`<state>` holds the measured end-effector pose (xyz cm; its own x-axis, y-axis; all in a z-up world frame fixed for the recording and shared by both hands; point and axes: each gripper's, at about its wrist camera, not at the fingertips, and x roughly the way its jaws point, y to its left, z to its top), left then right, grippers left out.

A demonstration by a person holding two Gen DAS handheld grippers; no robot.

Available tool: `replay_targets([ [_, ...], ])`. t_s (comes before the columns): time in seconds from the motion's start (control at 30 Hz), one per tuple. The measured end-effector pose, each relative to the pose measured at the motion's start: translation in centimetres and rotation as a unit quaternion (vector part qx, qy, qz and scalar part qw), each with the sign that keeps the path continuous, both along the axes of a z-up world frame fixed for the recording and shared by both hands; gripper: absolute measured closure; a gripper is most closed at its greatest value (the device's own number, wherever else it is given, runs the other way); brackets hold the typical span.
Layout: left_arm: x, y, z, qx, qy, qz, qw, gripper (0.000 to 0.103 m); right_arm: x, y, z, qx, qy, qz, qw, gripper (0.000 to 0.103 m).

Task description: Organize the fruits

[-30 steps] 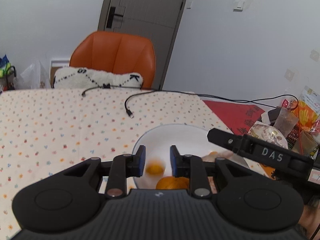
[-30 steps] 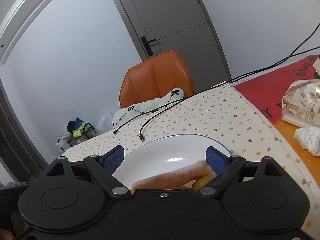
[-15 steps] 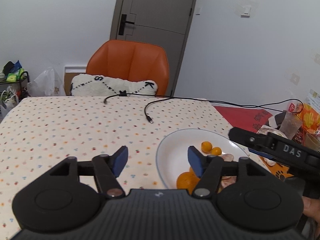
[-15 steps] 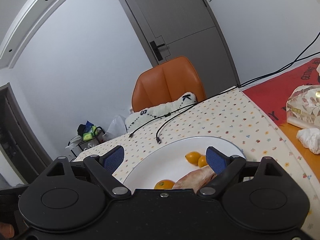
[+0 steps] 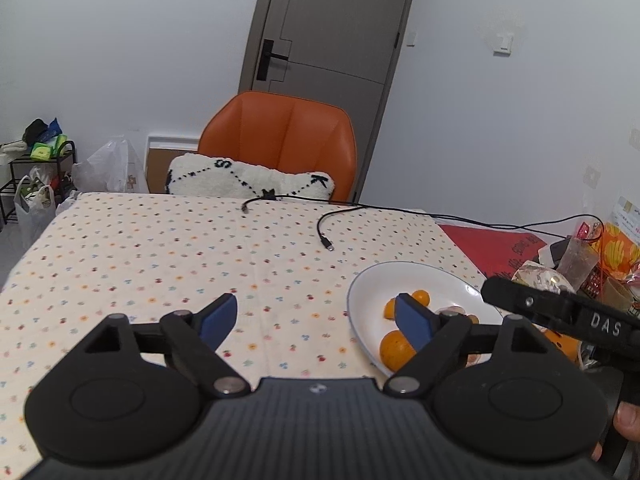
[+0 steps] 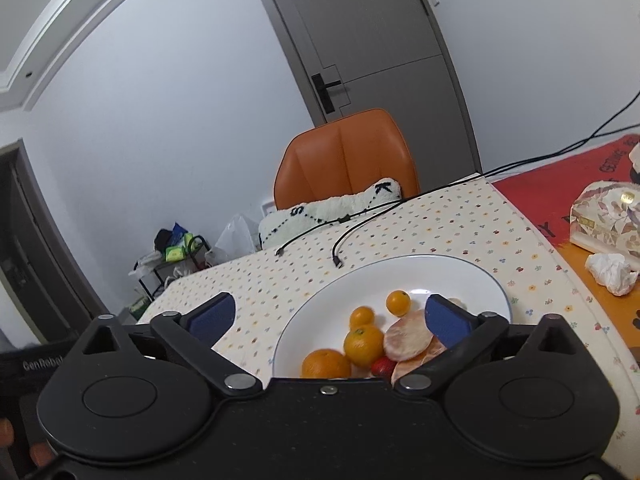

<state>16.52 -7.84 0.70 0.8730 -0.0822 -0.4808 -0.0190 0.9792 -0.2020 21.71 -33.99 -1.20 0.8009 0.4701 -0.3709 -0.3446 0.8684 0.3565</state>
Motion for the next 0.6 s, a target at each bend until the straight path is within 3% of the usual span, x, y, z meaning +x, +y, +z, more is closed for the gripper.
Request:
replay_targets([
  [0.1, -1.0, 0.7, 0.3, 0.001, 0.001, 0.005, 1.0000, 0.011, -1.0, 0.7, 0.5, -0.008, 0.002, 0.009, 1.000, 0.000],
  [0.6, -5.7, 3.6, 2.0, 0.005, 0.000, 0.016, 0.9998, 0.005, -6.0, 2.4, 3.0, -0.026, 0.007, 0.033, 0.999, 0.000],
])
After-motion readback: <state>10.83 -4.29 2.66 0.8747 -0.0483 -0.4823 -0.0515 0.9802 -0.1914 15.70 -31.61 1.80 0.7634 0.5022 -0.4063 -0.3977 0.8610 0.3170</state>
